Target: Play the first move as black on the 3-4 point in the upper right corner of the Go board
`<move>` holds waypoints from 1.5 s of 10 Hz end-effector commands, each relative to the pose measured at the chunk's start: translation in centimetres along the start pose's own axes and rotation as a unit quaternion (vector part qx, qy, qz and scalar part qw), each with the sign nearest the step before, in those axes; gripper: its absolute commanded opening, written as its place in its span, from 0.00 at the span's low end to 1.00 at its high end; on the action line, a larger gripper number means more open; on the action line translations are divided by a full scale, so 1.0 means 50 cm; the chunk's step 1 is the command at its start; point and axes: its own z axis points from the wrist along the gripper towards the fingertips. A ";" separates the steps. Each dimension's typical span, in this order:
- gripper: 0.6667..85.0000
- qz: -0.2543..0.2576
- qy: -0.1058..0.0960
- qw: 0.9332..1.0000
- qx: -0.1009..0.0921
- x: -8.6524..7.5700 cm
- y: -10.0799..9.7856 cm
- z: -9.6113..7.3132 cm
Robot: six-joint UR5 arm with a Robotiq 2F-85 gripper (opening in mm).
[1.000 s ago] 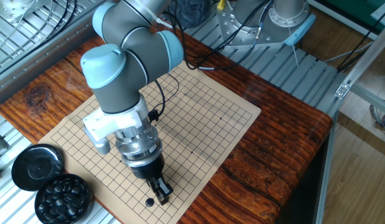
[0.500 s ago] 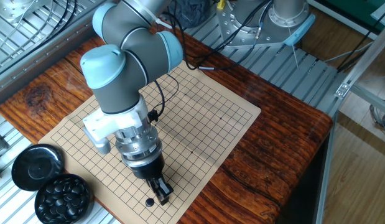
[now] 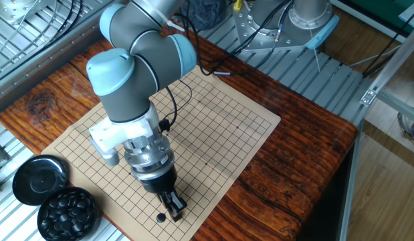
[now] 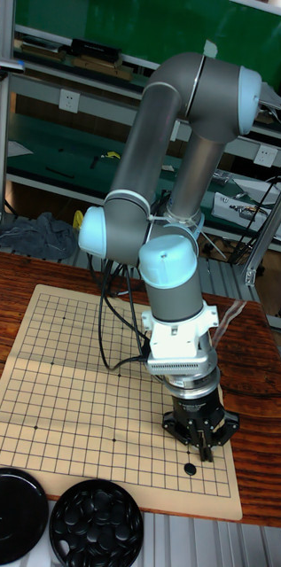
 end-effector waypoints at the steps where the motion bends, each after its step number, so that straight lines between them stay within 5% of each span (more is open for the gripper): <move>1: 0.25 -0.003 -0.004 1.000 -0.007 -0.006 0.003 -0.001; 5: 0.28 -0.014 -0.006 1.000 0.000 -0.009 -0.005 0.000; 7: 0.31 -0.041 -0.013 0.999 0.027 -0.017 -0.032 -0.001; 15: 0.32 -0.052 -0.007 0.998 0.030 -0.011 -0.034 -0.004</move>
